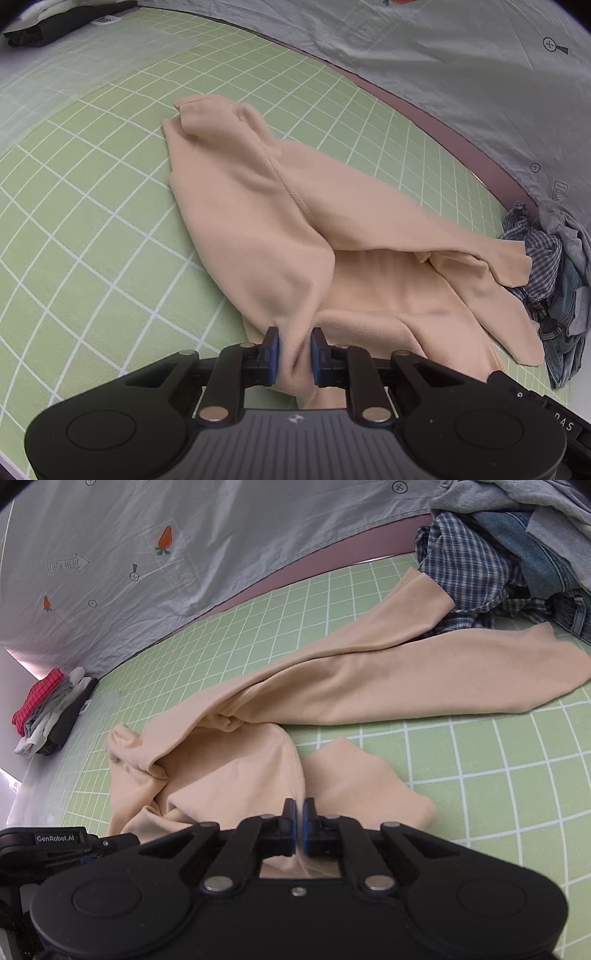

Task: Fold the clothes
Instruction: 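Regrasp the shirt body with both grippers and spread it, then release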

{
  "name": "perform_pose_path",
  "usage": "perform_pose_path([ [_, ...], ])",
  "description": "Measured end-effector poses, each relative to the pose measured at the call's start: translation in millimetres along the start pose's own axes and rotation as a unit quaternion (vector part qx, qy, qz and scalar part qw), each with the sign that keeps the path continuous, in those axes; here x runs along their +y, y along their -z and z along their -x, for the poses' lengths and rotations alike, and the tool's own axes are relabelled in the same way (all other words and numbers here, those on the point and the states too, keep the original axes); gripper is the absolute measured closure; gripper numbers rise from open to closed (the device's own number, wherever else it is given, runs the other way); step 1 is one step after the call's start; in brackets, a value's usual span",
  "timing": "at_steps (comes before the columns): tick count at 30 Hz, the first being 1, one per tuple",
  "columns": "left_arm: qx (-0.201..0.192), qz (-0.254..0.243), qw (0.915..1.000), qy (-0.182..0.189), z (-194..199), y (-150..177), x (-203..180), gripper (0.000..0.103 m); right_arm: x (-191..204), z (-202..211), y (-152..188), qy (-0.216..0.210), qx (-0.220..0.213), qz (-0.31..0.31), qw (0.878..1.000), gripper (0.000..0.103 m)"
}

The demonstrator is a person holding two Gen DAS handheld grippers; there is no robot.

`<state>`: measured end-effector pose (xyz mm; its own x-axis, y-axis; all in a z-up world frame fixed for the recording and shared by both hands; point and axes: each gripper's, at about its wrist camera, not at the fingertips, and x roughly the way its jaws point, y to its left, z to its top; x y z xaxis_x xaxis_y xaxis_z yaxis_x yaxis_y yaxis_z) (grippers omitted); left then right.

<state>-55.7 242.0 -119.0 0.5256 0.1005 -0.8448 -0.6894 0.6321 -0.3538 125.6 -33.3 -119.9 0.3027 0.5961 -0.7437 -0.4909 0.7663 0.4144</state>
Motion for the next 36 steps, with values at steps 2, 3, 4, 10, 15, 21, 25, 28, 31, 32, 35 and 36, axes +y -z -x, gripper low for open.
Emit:
perform_pose_path([
  [2,0.000,-0.001,1.0000,0.009,7.6,-6.6,10.3,0.085,5.7,12.9,3.3,0.004,-0.020,-0.005,1.000,0.100],
  [3,-0.001,-0.001,0.9999,0.013,11.7,-9.9,15.4,0.085,8.6,19.3,5.0,0.006,-0.030,-0.007,1.000,0.100],
  [4,-0.005,-0.003,0.9998,0.017,17.4,-13.4,21.0,0.085,13.2,25.0,6.5,0.008,-0.038,-0.009,0.999,0.100],
  [10,-0.053,-0.039,0.9978,0.011,64.6,-39.8,54.2,0.086,53.5,58.3,20.5,0.005,-0.071,-0.008,0.997,0.100],
  [15,-0.075,-0.076,0.9943,0.003,81.8,-59.1,72.6,0.085,96.5,66.8,38.4,-0.006,-0.072,-0.009,0.997,0.100],
  [21,-0.027,-0.132,0.9899,-0.045,56.5,-50.9,86.3,0.077,130.0,38.4,65.4,0.042,-0.021,0.020,0.999,0.098],
  [25,-0.042,-0.133,0.9892,-0.046,62.5,-50.5,86.0,0.061,129.5,44.0,78.5,0.074,-0.021,0.003,0.997,0.078],
  [28,-0.061,-0.143,0.9869,-0.043,69.8,-54.3,76.6,0.055,120.5,50.9,76.8,0.094,-0.035,-0.016,0.995,0.074],
  [31,-0.089,-0.164,0.9812,-0.049,79.1,-54.4,59.8,0.041,109.4,54.2,70.0,0.115,-0.046,-0.034,0.992,0.064],
  [32,-0.094,-0.171,0.9795,-0.050,80.6,-54.1,53.8,0.038,106.5,54.3,67.0,0.124,-0.049,-0.036,0.990,0.061],
  [35,-0.099,-0.183,0.9767,-0.053,79.3,-52.1,37.5,0.028,98.4,52.8,57.9,0.146,-0.055,-0.037,0.987,0.043],
  [36,-0.096,-0.185,0.9763,-0.057,76.7,-51.4,31.3,0.026,94.8,51.2,54.8,0.154,-0.056,-0.036,0.986,0.032],
])
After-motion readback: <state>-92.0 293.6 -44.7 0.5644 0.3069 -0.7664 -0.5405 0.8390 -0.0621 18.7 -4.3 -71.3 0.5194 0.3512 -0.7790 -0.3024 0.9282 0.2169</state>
